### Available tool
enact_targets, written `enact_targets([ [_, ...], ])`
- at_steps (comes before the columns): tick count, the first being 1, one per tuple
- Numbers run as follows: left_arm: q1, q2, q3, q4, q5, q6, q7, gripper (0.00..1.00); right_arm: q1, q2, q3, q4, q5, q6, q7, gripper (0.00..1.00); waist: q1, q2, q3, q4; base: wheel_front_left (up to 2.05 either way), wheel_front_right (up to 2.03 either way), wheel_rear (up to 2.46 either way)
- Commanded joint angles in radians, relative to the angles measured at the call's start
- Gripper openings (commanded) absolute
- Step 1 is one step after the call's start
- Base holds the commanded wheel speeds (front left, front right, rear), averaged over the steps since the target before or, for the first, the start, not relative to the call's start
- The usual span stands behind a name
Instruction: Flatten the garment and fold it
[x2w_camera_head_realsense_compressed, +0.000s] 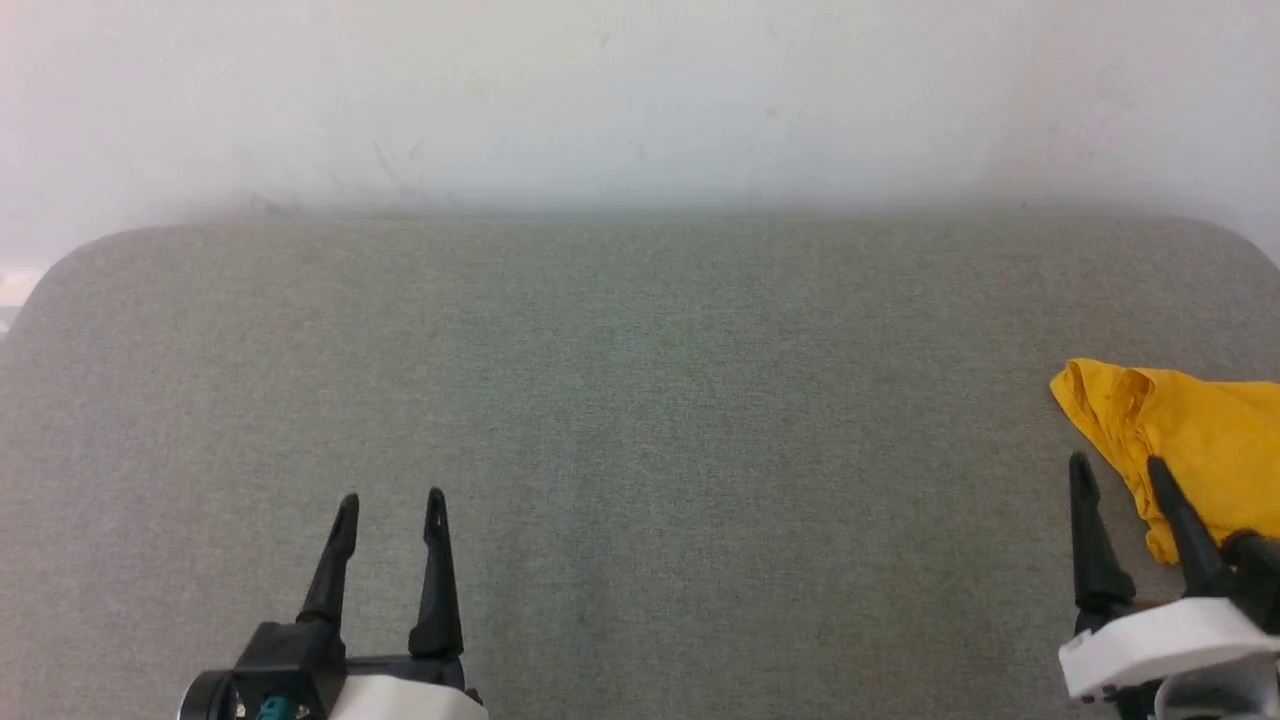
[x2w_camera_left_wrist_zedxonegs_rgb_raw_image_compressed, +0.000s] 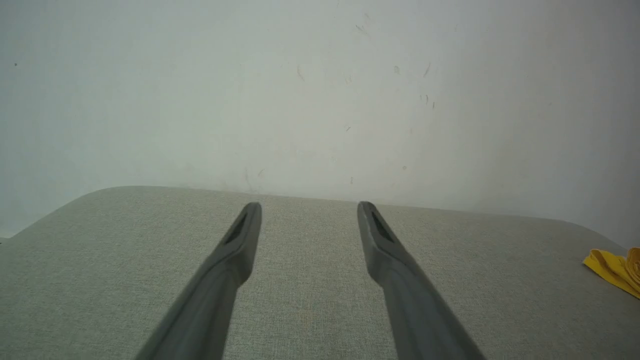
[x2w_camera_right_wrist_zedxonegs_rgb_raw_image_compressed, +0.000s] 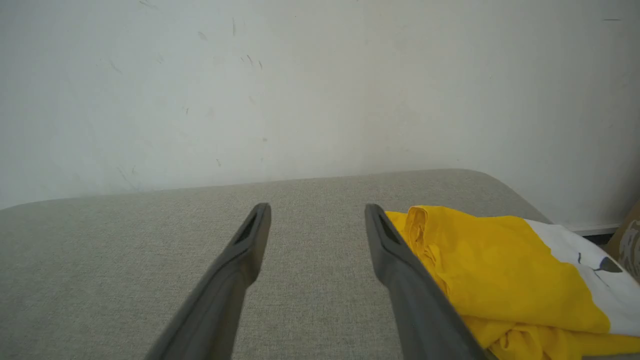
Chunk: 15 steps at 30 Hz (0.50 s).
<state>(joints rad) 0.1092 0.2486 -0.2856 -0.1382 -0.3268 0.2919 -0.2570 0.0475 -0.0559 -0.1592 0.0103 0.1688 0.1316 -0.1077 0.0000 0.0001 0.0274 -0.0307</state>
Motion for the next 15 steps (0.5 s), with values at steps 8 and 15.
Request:
enact_targets([
  [8, 0.045, -0.042, 0.032, 0.034, 0.012, -0.038, -0.005, 1.00, 0.042, 0.005, 0.025, 0.059, 0.040, -0.001, -0.050, 1.00, 0.0000, -0.0001, -0.005, 0.004, 0.00, 0.00, 0.00],
  [15, 0.059, -0.067, 0.072, 0.016, 0.053, -0.062, -0.005, 1.00, 0.036, 0.006, 0.018, 0.056, 0.033, -0.001, -0.052, 1.00, 0.0000, -0.0001, -0.001, 0.002, 0.00, 0.00, 0.00],
])
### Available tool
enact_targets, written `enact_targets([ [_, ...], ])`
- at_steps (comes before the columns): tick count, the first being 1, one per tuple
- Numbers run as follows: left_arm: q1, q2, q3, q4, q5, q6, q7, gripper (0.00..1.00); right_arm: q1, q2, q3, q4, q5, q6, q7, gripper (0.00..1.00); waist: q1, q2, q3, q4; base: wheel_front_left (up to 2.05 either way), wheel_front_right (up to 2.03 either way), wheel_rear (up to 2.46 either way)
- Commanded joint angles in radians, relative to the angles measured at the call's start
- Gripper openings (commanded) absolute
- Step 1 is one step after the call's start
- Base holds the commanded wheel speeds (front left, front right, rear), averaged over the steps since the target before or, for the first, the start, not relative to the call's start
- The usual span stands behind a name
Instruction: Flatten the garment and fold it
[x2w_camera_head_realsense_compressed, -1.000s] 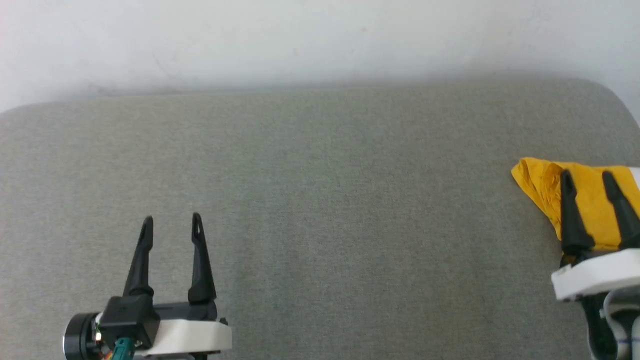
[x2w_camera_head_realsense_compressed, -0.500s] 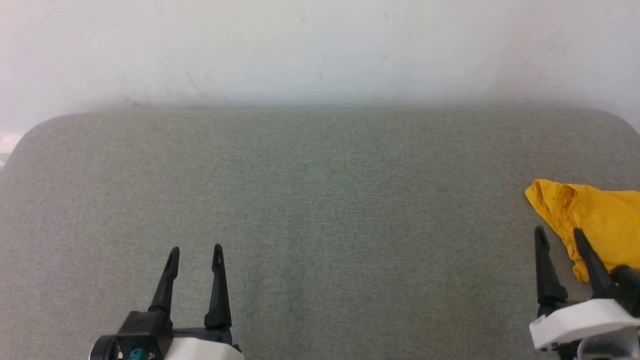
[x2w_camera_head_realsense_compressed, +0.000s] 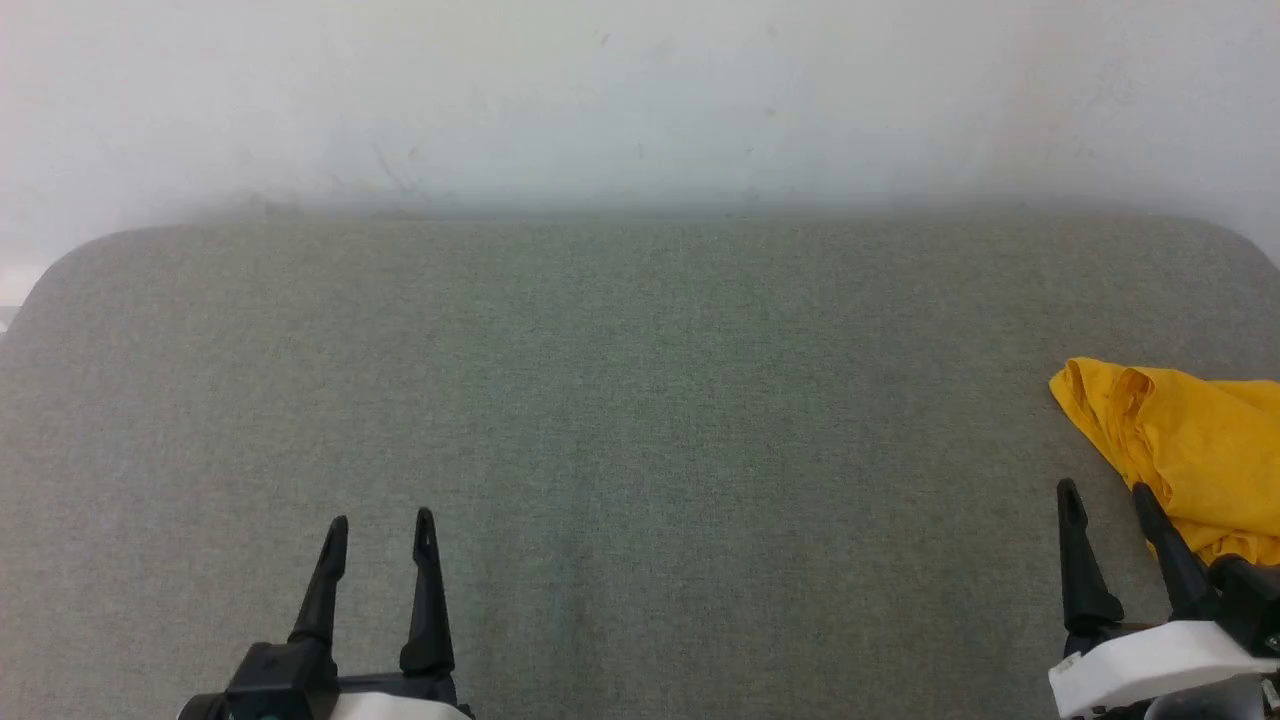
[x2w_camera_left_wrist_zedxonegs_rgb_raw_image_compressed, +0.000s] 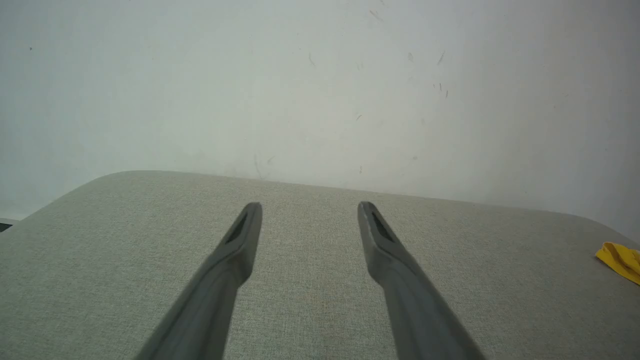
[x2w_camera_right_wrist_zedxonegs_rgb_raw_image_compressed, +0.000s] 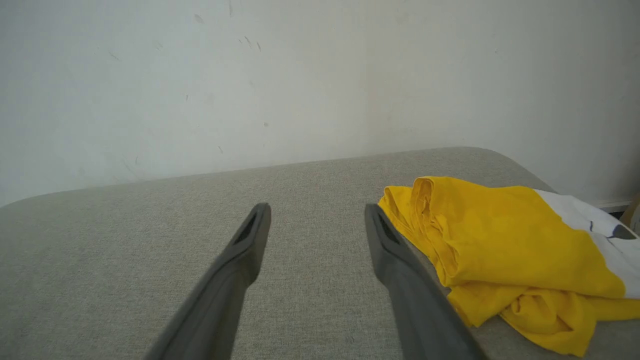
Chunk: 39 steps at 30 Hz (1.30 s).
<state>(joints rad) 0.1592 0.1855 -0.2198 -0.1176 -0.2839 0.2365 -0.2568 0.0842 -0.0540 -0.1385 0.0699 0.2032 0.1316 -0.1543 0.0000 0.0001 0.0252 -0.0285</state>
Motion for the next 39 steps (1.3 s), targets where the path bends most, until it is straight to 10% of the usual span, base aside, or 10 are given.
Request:
enact_targets([
  [1, 0.010, -0.008, 0.011, -0.006, 0.017, -0.007, -0.005, 1.00, -0.002, 0.004, -0.004, -0.004, -0.002, -0.001, -0.005, 1.00, 0.0000, -0.0001, 0.003, 0.000, 0.00, 0.00, 0.00],
  [2, 0.003, -0.006, 0.010, -0.002, 0.013, -0.003, 0.000, 0.00, 0.000, 0.000, -0.003, -0.001, 0.000, 0.000, 0.000, 0.00, 0.0000, -0.0001, 0.003, 0.000, 0.00, 0.00, 0.00],
  [39, -0.039, -0.040, 0.065, 0.031, 0.083, -0.064, 0.068, 0.00, -0.022, 0.000, 0.034, -0.017, -0.053, 0.000, 0.041, 0.00, 0.0001, -0.0001, -0.003, 0.007, 0.00, 0.00, 0.00],
])
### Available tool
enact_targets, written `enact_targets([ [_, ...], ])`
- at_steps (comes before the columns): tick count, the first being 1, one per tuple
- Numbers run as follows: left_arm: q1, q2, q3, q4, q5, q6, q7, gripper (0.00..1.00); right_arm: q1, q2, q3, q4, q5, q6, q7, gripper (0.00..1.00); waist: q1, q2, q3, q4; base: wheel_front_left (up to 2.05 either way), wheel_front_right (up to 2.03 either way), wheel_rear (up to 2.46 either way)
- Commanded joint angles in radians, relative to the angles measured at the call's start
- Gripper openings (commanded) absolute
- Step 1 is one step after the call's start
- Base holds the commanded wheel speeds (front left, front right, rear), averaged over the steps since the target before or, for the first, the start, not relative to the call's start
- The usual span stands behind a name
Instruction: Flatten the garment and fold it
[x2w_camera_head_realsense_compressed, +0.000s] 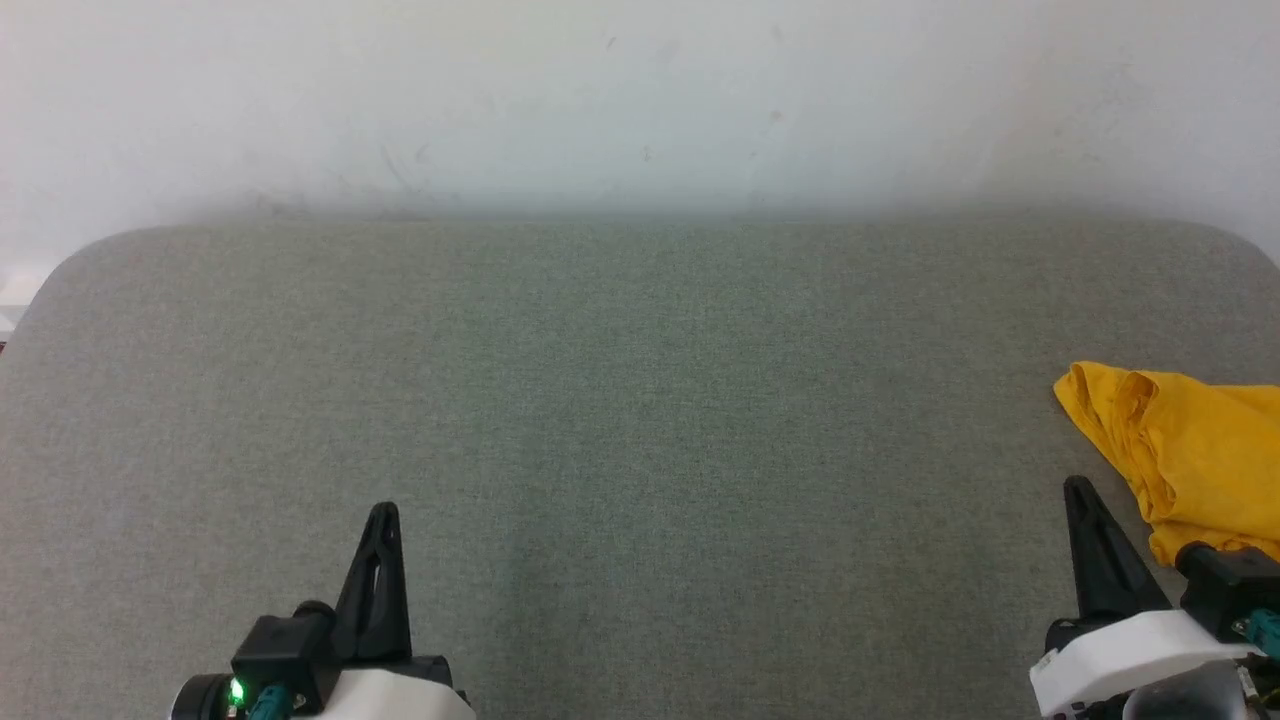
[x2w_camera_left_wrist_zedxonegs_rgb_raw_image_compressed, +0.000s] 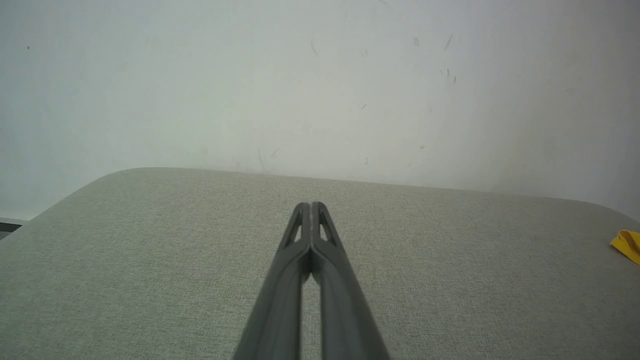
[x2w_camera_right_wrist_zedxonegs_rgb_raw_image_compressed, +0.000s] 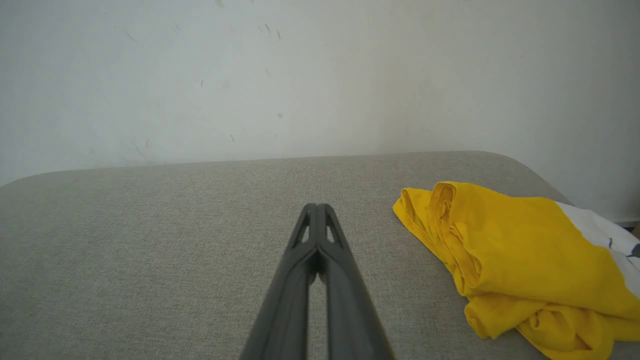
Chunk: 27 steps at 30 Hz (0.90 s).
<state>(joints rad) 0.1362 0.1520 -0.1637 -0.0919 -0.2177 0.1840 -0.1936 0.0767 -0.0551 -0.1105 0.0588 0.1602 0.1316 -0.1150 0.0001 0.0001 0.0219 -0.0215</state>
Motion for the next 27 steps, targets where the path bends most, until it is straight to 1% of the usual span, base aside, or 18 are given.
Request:
enact_targets([
  [1, -0.018, -0.008, 0.010, 0.006, 0.019, -0.013, 0.006, 0.00, -0.015, 0.001, 0.007, -0.006, -0.011, 0.000, 0.003, 0.00, -0.0001, -0.0001, 0.000, 0.000, 0.00, 0.00, 0.00],
  [27, -0.050, -0.033, 0.052, 0.029, 0.073, -0.060, 0.057, 0.00, -0.032, 0.002, 0.036, -0.021, -0.052, 0.000, 0.033, 0.00, -0.0001, -0.0001, -0.006, 0.006, 0.00, 0.00, 0.00],
])
